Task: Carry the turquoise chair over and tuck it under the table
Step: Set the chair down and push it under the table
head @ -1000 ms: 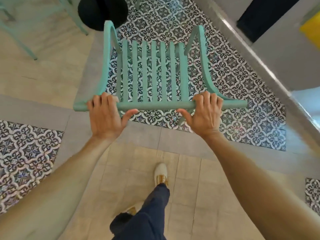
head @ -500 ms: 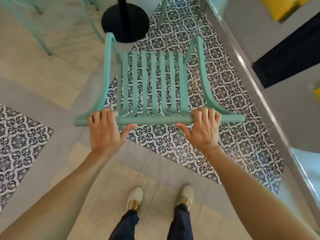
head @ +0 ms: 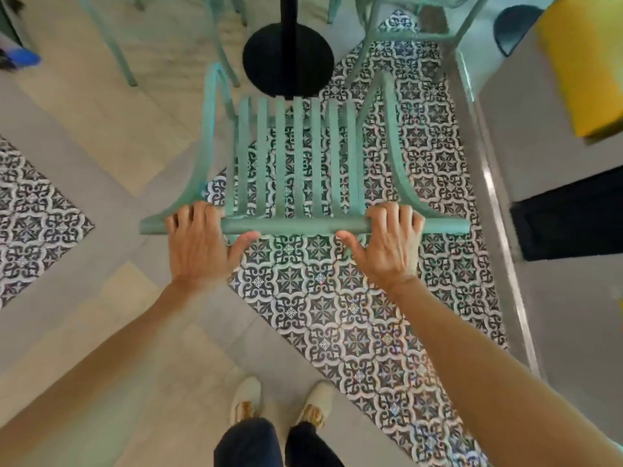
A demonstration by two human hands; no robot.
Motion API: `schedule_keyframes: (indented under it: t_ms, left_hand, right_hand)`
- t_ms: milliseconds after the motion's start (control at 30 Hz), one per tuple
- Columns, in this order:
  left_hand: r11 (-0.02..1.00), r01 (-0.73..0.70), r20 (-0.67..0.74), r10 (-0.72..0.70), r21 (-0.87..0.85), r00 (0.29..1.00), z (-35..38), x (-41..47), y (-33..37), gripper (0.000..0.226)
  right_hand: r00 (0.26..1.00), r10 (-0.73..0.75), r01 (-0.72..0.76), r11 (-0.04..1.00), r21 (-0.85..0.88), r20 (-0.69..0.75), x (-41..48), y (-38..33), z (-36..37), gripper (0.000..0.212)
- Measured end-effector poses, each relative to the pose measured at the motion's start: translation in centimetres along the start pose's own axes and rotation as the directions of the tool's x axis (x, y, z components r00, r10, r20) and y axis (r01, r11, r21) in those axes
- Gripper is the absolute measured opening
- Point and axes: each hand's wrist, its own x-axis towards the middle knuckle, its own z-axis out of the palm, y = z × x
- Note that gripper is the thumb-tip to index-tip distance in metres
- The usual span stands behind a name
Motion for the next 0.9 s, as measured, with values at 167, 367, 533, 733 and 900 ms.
schedule_keyframes:
  t_ms: [167,367,533,733,900]
  left_hand:
    - [1.0,0.023,-0.011,-0.023,0.006,1.0,1.9,4.5,1.7,0.083]
    - [0.997,0.062,-0.066,-0.059,0.037,0.996,4.9,10.3,2.6,0.071]
    - [0.995,0.089,-0.07,-0.086,0.039,0.994,6.3,16.6,2.9,0.071]
    - [0.995,0.081,-0.089,-0.075,0.061,0.993,8.4,24.6,1.3,0.076]
    - [0.994,0.083,-0.063,-0.079,0.066,0.995,10.3,30.9,-0.2,0.078]
  right_hand:
    - [0.999,-0.03,0.031,0.999,0.023,-0.024,4.8,3.3,1.8,0.071]
    - [0.995,-0.086,0.085,0.996,-0.008,-0.042,11.5,6.6,4.9,0.069]
    - [0.992,-0.126,0.126,0.992,-0.007,-0.011,18.7,8.5,7.1,0.066]
    - [0.991,-0.132,0.133,0.991,0.014,-0.038,26.5,9.1,10.6,0.071]
    - [0.992,-0.12,0.122,0.992,0.02,-0.049,32.4,9.6,13.3,0.069]
